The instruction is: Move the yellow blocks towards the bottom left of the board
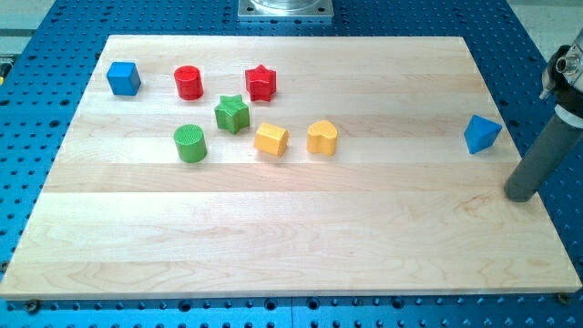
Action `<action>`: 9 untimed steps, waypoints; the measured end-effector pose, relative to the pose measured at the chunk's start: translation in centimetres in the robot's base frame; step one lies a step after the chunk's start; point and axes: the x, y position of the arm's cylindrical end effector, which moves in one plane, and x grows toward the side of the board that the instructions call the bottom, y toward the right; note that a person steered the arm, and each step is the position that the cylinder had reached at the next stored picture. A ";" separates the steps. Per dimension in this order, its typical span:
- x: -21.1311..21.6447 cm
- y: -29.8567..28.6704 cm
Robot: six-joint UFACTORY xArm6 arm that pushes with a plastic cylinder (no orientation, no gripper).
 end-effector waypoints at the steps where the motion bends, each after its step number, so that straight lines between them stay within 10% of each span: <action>1: -0.5 -1.6; 3: 0.4 -10.5; 5: 3.4 -40.1; 9: -6.8 -35.6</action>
